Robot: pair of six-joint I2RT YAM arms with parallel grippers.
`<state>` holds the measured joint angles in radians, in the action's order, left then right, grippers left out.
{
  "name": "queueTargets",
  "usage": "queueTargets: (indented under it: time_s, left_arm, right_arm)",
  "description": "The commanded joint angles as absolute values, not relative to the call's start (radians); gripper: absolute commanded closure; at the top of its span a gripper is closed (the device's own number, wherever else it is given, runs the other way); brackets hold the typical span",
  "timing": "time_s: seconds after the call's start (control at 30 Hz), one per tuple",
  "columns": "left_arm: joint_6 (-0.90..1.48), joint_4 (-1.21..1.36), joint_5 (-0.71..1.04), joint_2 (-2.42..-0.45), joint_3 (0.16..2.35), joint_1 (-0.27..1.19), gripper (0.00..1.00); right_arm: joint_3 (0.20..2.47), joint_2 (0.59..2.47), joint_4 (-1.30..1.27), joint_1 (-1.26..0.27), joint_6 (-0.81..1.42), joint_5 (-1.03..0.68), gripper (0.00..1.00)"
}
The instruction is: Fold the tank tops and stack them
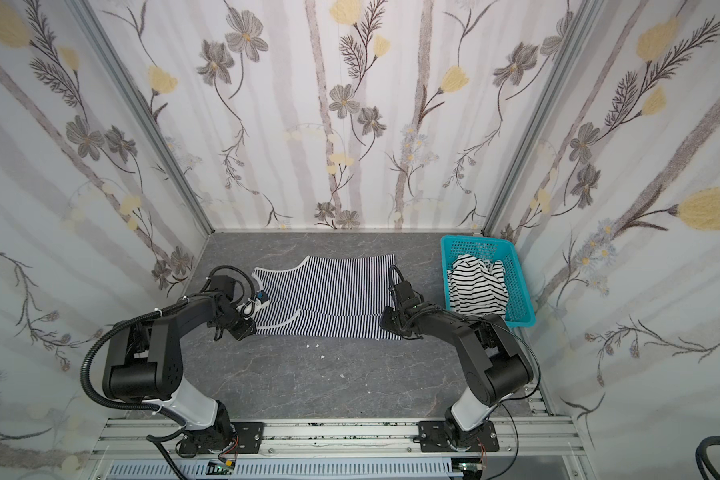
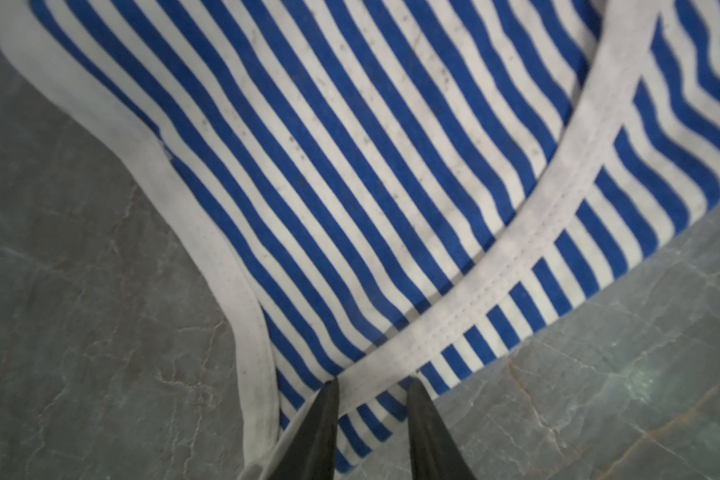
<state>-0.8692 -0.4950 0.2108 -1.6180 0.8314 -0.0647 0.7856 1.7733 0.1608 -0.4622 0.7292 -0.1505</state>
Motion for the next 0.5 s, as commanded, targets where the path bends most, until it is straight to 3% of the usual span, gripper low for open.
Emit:
queueTargets:
  time_s: [0.0, 0.47]
  left_arm:
    - [-0.941, -0.575, 0.103, -1.606, 0.770, -0.066, 0.69]
    - [-1.044, -0.630, 0.035, -1.463, 0.635, -0.121, 0.71]
  right_arm:
    - [0.761, 1.755, 0.217, -0.478, 0.747, -0.124, 0.68]
    - [0.631, 1.632, 0.274, -0.549, 0.778, -0.106, 0.67]
